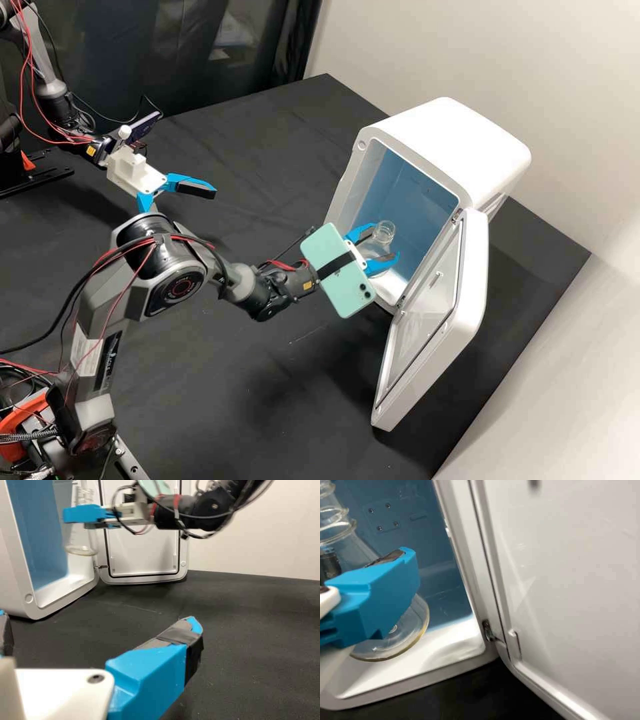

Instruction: Place the flask in the incubator

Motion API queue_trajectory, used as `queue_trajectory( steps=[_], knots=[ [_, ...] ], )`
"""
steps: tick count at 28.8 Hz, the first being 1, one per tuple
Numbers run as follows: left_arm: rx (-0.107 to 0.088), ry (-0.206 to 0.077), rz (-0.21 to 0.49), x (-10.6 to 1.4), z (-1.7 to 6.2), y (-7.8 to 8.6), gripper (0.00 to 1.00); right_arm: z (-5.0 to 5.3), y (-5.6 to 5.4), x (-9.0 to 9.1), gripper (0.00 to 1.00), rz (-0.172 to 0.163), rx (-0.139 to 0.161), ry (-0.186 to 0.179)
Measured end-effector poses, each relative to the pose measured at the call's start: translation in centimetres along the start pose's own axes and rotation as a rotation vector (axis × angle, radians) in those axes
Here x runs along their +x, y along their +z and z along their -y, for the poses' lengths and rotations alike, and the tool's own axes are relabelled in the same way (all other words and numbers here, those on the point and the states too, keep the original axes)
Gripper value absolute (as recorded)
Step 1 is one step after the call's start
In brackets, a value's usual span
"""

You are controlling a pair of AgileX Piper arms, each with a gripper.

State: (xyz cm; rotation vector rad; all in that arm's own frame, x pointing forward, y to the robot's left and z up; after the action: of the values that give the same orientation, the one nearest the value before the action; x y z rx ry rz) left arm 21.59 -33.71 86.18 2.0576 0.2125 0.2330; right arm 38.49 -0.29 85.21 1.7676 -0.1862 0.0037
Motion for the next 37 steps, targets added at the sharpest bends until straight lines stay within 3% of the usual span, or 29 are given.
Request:
queue_trajectory(
  steps=[7,12,20,23,25,32,37],
  knots=[
    [0.000,0.000,0.000,0.0,0.00,0.0,1.00,1.3,-1.9,4.0,0.00,0.043,-0.051,-0.010],
    [0.000,-0.003,0.004,0.0,0.07,0.1,1.00,2.7,-2.3,5.9,0.00,0.076,-0.079,-0.032],
    [0.001,-0.005,0.010,0.1,0.11,0.2,1.00,4.6,-1.8,8.0,0.00,0.126,-0.141,-0.080],
    [0.001,-0.005,0.010,0.1,0.11,0.2,1.00,5.0,-1.6,8.4,0.00,0.144,-0.139,-0.088],
    [0.001,-0.005,0.010,0.1,0.11,0.2,1.00,5.2,-1.4,8.5,0.00,0.148,-0.154,-0.093],
    [0.001,-0.005,0.010,0.1,0.11,0.2,1.00,6.4,0.4,8.9,0.00,0.205,-0.171,-0.113],
    [0.001,-0.005,0.012,0.1,0.12,0.3,1.00,6.6,0.4,9.2,0.00,0.201,-0.182,-0.101]
  ],
)
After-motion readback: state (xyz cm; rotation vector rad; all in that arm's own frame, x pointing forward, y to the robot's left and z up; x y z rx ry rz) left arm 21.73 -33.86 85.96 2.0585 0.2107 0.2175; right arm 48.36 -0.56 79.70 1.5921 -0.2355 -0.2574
